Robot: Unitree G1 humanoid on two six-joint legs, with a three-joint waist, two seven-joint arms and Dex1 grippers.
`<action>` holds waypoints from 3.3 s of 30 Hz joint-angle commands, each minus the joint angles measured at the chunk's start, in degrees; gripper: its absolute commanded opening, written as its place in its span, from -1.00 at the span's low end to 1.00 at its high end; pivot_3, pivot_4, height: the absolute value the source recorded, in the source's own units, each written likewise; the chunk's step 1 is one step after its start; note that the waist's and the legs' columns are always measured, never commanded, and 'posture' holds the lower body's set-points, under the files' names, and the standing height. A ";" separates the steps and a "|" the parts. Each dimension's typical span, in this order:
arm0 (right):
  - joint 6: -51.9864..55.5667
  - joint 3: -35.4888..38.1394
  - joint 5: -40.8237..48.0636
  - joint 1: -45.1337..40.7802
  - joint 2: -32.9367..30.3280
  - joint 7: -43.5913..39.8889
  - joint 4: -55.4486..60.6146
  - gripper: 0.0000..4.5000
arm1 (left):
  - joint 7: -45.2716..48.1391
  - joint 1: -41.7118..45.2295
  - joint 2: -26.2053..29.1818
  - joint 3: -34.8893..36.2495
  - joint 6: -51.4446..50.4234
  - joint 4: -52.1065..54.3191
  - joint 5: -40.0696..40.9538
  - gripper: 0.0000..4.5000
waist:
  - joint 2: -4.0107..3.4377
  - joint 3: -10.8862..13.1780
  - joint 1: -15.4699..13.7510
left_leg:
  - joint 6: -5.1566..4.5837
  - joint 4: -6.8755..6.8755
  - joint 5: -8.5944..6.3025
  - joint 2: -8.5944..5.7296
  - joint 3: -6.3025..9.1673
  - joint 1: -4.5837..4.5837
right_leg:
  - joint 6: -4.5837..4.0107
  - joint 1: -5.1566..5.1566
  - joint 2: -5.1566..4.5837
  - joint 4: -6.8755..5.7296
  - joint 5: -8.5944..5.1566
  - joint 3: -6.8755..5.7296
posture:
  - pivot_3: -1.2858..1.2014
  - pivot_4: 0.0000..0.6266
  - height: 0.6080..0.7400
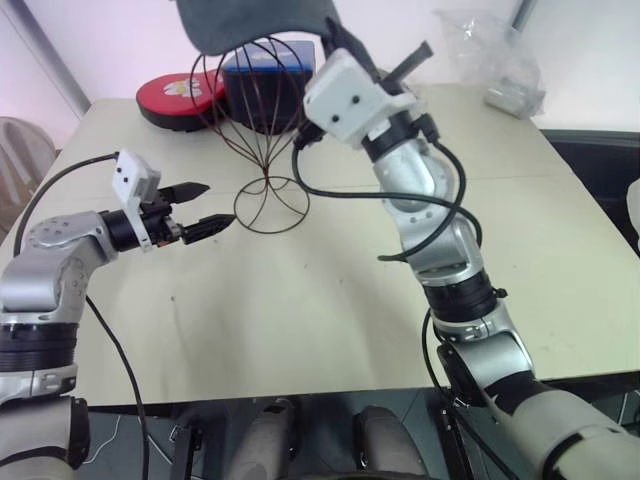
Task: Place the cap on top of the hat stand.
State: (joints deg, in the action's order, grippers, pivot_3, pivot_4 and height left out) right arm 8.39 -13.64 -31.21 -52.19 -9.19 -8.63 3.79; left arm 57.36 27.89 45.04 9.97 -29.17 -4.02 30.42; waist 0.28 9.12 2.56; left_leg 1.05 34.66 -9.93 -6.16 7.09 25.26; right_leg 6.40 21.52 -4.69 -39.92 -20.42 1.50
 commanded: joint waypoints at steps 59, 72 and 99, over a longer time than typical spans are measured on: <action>-10.52 -7.33 -8.68 18.27 1.23 8.64 -1.65 -0.96 | 1.30 -2.85 5.01 3.58 -4.71 6.09 1.10 1.00 | 0.00 0.00 0.00 | 0.14 -0.18 0.09 0.00 0.01 0.01 | -0.01 0.34 0.02 -0.09 0.00 0.06 | 0.03 -0.52 1.00; -12.95 -6.67 -9.03 20.99 -1.99 8.04 1.73 -0.11 | 1.42 -2.05 4.44 3.07 -4.36 5.55 0.72 1.00 | 0.00 0.00 0.01 | 0.23 -0.38 0.15 0.01 0.01 0.01 | -0.02 0.44 0.02 -0.11 0.00 0.08 | 0.03 -0.52 1.00; 21.83 23.04 43.81 8.27 -30.54 -46.61 2.84 0.98 | 8.85 5.83 12.29 3.88 -2.48 1.36 0.39 1.00 | 0.04 0.04 -0.09 | -0.12 -0.40 -0.05 0.02 0.11 0.01 | -0.09 0.09 -0.04 0.01 -0.03 -0.05 | 0.03 -0.52 1.00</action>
State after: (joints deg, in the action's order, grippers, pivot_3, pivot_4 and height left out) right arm 28.06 7.17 8.54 -42.19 -38.54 -53.20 6.17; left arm 64.67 32.36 55.50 12.18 -32.88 -2.76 30.58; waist 0.33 9.16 2.47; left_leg 0.92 34.24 -9.98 -6.14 7.20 25.28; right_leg 6.30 21.61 -4.73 -39.87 -20.46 1.44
